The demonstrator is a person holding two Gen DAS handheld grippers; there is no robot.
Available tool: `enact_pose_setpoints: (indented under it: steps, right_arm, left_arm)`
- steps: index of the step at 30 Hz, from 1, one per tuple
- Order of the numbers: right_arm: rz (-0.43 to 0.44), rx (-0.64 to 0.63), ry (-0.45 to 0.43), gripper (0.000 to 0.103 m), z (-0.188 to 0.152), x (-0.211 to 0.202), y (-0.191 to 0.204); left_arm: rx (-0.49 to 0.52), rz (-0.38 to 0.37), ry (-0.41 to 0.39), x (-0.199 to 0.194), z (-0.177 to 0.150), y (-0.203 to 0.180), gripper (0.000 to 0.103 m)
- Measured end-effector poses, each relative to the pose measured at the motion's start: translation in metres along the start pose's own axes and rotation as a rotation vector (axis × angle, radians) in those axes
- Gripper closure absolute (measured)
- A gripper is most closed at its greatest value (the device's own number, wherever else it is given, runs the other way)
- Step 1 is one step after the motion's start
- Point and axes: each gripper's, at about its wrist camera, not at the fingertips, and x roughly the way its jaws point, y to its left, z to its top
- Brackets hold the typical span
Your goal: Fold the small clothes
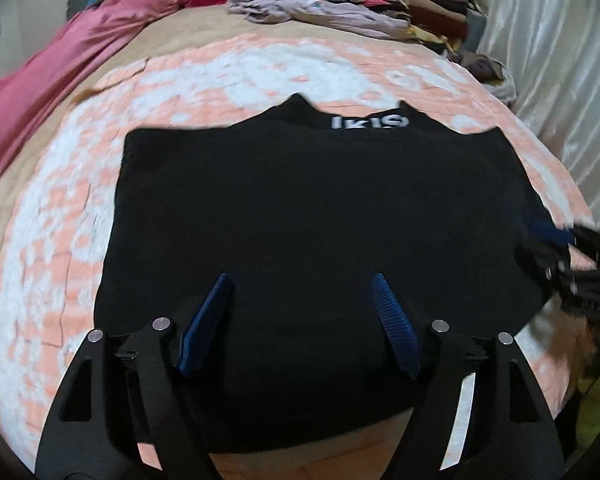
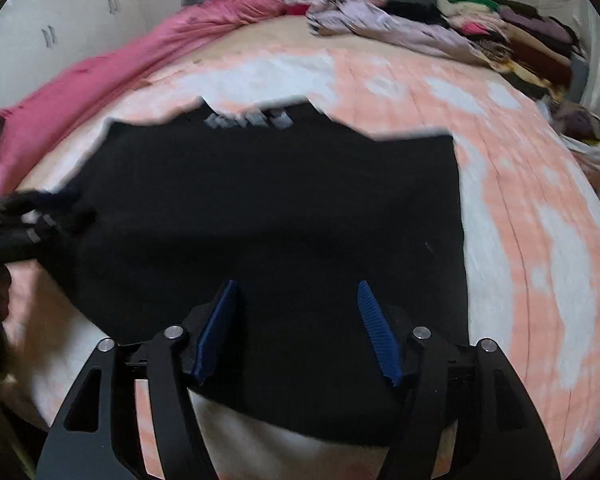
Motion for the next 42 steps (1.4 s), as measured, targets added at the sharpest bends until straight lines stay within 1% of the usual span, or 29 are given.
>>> enact_pose_setpoints:
  steps: [3,5,8,12,14,16,17,19,21,23,24,25,26,27,28,30,32,34,37,40,42]
  right_arm:
    - [-0.015,0.009,0.003,0.041,-0.005,-0.002,0.0]
    - [-0.033,0.001,-0.005,0.041,-0.007,-0.002,0.002]
    - [-0.027,0.001,-0.015,0.04,-0.007,-0.003,0.004]
    - [0.06,0.033,-0.11,0.035,-0.006,-0.03,0.004]
    - [0.065,0.016,-0.156,0.034,-0.001,-0.041,0.01]
    - [0.047,-0.02,-0.194,0.032,0.008,-0.047,0.018]
    - [0.046,-0.026,-0.2,0.031,0.011,-0.048,0.019]
    - [0.06,-0.042,-0.205,0.028,0.022,-0.046,0.024]
    - [0.073,-0.052,-0.183,0.028,0.032,-0.036,0.028]
    - [0.081,-0.062,-0.146,0.028,0.041,-0.018,0.03]
    - [0.076,-0.065,-0.118,0.028,0.044,-0.008,0.03]
    - [0.061,-0.057,-0.077,0.028,0.047,0.005,0.027]
    - [0.05,-0.048,-0.055,0.028,0.046,0.013,0.024]
    - [0.028,-0.032,-0.029,0.028,0.048,0.024,0.02]
    - [-0.003,-0.018,-0.023,0.028,0.05,0.033,0.016]
    - [-0.032,-0.012,-0.036,0.028,0.052,0.04,0.013]
    - [-0.042,0.003,-0.046,0.028,0.052,0.044,0.009]
    - [-0.039,0.022,-0.054,0.028,0.051,0.047,0.005]
    - [-0.035,0.017,-0.064,0.028,0.052,0.047,0.004]
    - [0.004,0.038,-0.094,0.027,0.051,0.039,-0.001]
    - [0.04,0.073,-0.118,0.022,0.05,0.03,-0.005]
  left_arm:
    - [-0.02,-0.013,-0.008,-0.001,-0.003,0.011,0.037]
    - [-0.03,0.003,-0.009,-0.002,-0.002,0.017,0.037]
    - [-0.075,-0.028,-0.012,-0.009,0.002,0.024,0.038]
    - [-0.058,-0.027,-0.042,-0.027,0.008,0.015,0.032]
    - [-0.044,-0.055,-0.046,-0.03,0.015,0.007,0.031]
    - [-0.029,-0.066,-0.045,-0.028,0.019,-0.001,0.029]
    - [-0.009,-0.072,-0.039,-0.025,0.022,-0.01,0.028]
    - [0.022,-0.071,-0.022,-0.016,0.026,-0.021,0.022]
    - [0.043,-0.04,0.004,0.0,0.029,-0.031,0.021]
    - [0.052,0.007,0.022,0.016,0.033,-0.033,0.018]
    - [0.055,0.032,0.026,0.023,0.034,-0.031,0.017]
    - [0.054,0.068,0.026,0.029,0.036,-0.028,0.015]
    - [0.042,0.092,0.025,0.035,0.039,-0.023,0.013]
    - [0.025,0.097,0.018,0.04,0.042,-0.016,0.012]
    - [0.014,0.099,0.013,0.042,0.044,-0.011,0.012]
    - [-0.004,0.102,0.014,0.047,0.049,-0.002,0.012]
    - [-0.013,0.102,0.015,0.051,0.054,0.003,0.011]
    - [-0.015,0.098,0.011,0.052,0.055,0.003,0.01]
    - [-0.017,0.092,0.0,0.05,0.055,0.003,0.01]
    - [-0.029,0.079,-0.002,0.045,0.055,0.003,0.01]
    - [-0.04,0.069,-0.001,0.043,0.057,0.003,0.01]
